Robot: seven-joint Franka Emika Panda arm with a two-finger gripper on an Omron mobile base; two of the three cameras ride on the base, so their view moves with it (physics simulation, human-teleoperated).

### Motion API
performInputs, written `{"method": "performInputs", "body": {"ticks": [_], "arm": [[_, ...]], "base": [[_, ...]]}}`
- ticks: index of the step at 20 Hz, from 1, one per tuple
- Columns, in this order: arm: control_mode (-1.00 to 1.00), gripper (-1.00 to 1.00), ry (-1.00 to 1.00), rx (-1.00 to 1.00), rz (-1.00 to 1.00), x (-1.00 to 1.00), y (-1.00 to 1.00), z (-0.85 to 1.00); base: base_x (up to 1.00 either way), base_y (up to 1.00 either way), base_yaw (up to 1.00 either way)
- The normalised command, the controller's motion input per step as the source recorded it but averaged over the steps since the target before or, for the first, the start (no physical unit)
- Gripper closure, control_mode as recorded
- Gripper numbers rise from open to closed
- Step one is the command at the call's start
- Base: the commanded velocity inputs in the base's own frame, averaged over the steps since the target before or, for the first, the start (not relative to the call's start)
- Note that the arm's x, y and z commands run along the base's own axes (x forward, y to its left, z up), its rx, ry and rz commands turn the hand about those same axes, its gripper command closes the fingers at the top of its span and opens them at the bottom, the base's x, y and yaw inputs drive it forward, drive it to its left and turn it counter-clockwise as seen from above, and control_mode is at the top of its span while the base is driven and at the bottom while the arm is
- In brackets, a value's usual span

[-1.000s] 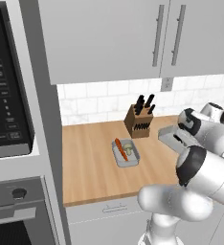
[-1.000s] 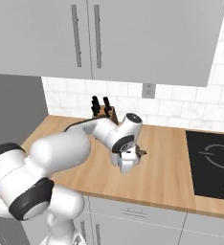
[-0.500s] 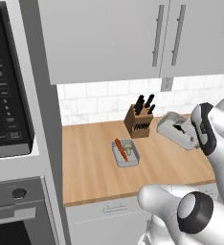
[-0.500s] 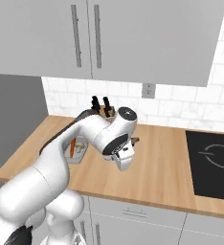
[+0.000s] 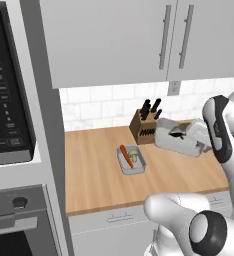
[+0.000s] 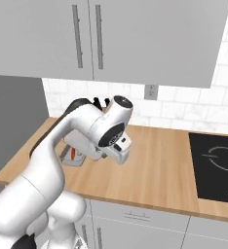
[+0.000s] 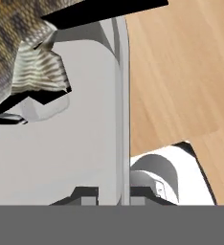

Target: Take the meat container that has the fish and place it on the second highest rack of the freezer. Then take the vegetable container that has the carrot and mushroom and place it on the highest rack of the freezer.

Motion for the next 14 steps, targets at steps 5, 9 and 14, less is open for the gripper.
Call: {"method": "performInputs", "body": {"ticks": [5,9,14], "arm": [[-1.00,1.00,-0.11,-0.08,0.48,-0.35,0.57,0.54],[-1.00,1.00,-0.17,-0.04,0.32,-0.52,0.66,0.10],[-1.00,1.00,-0.26,-0.03,0.17,-0.58,0.42,0.41]], "base": [[0.00,0.00,0.00],[0.00,0.00,0.00],[0.00,0.00,0.00]]}}
